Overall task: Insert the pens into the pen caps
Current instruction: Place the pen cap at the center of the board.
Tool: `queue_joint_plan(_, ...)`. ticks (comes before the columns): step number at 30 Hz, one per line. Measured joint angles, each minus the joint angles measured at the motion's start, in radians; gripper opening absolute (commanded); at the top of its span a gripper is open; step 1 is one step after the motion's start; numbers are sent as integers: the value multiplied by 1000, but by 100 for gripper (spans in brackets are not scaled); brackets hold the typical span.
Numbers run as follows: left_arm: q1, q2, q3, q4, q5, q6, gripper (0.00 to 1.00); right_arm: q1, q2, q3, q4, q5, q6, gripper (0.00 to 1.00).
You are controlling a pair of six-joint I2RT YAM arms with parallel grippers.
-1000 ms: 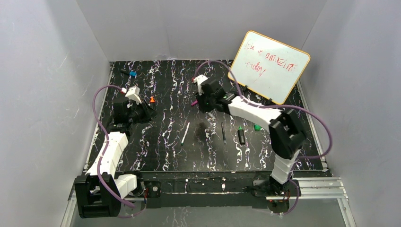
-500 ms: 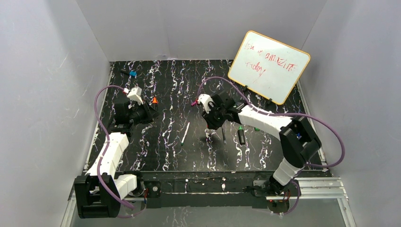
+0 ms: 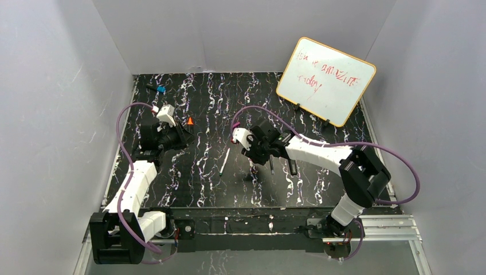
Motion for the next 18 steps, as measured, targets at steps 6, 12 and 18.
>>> queue_joint_plan(6, -21, 0, 0, 0, 5, 0, 0, 0, 12, 0, 1, -20, -13, 1)
queue_joint_plan(12, -26, 0, 0, 0, 6, 0, 0, 0, 74, 2, 2, -58, -13, 1)
queue_joint_plan(18, -31, 0, 0, 0, 8, 1, 0, 0, 112, 2, 18, -81, 9, 10)
